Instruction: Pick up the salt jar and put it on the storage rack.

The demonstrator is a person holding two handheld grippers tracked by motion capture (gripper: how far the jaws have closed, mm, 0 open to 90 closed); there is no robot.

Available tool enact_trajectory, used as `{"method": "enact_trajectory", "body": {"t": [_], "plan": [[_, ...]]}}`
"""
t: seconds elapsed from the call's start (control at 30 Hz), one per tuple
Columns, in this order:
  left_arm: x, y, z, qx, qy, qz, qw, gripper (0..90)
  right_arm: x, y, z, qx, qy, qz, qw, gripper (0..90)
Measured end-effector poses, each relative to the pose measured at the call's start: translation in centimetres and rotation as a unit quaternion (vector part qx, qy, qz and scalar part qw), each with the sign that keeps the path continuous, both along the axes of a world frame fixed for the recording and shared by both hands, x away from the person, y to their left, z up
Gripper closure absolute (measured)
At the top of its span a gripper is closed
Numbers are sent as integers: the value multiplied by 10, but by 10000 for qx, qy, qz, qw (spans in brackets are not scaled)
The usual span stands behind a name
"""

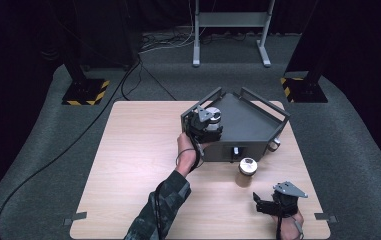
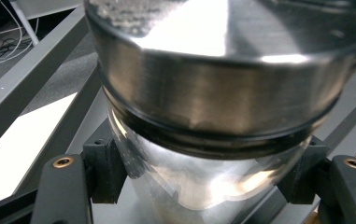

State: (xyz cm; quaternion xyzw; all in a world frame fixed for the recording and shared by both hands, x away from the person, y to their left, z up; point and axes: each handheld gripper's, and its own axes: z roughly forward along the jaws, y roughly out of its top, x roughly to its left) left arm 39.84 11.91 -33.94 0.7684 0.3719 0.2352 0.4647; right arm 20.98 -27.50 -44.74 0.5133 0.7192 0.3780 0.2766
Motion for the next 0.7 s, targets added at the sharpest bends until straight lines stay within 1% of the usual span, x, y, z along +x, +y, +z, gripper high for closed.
{"method": "enact_trajectory", "body": {"t": [0.5, 0.7], "plan": [[1, -1, 2, 32, 24, 30, 10000, 309, 0, 0, 0, 4, -12, -13, 10000, 0], [0, 0, 0, -9, 12, 27, 10000, 306, -1, 0, 0, 11, -17, -10, 10000, 0]]}}
